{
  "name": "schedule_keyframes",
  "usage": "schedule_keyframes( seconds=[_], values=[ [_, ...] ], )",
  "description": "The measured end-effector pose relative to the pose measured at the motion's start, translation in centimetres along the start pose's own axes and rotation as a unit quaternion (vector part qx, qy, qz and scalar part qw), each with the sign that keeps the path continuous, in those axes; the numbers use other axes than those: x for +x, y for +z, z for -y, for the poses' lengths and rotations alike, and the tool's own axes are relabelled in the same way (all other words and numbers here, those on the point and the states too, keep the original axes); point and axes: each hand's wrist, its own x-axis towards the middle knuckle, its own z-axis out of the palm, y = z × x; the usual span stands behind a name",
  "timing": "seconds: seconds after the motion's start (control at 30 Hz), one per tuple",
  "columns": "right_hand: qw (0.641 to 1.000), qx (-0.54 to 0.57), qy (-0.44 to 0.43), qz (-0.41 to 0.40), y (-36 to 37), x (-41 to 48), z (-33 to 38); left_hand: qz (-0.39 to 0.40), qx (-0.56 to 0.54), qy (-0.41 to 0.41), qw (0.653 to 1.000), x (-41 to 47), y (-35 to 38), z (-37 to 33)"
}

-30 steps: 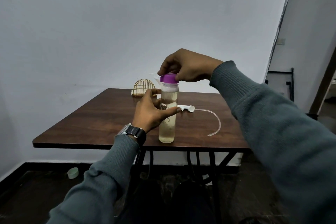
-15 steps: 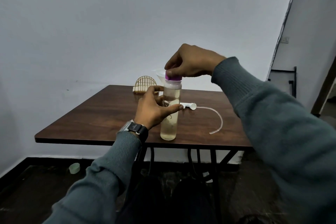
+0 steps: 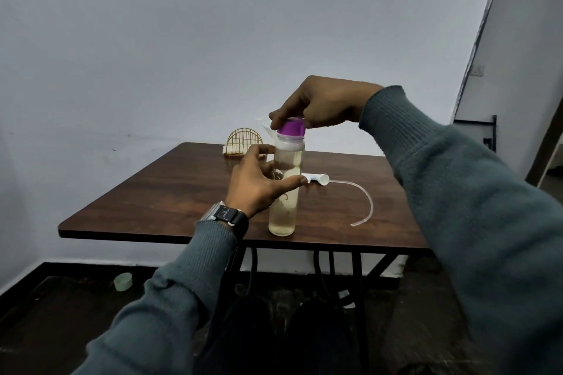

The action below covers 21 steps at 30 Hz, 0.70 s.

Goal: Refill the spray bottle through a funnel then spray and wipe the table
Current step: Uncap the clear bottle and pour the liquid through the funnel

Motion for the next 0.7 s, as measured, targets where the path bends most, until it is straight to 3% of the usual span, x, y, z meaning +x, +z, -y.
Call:
schedule_keyframes(
  seconds=[0.13,0.27,0.53,0.7],
  values=[
    [0.995,0.095,0.004,-0.030,0.2,-0.6,-0.5,-0.004,0.004,-0.001,1.000,-0.2,-0.1,-0.1],
    [0.992,-0.050,0.010,-0.120,0.5,-0.6,-0.5,-0.004,-0.002,-0.002,1.000,-0.1,0.0,-0.1],
    [0.989,-0.131,-0.006,-0.070,0.9,-0.9,1.0,-0.004,0.006,0.003,1.000,-0.1,0.1,0.0],
    [0.997,-0.045,-0.032,-0.046,1.2,-1.3,1.1,-0.023,0.027,0.007,0.999,-0.4,0.1,-0.3]
  ],
)
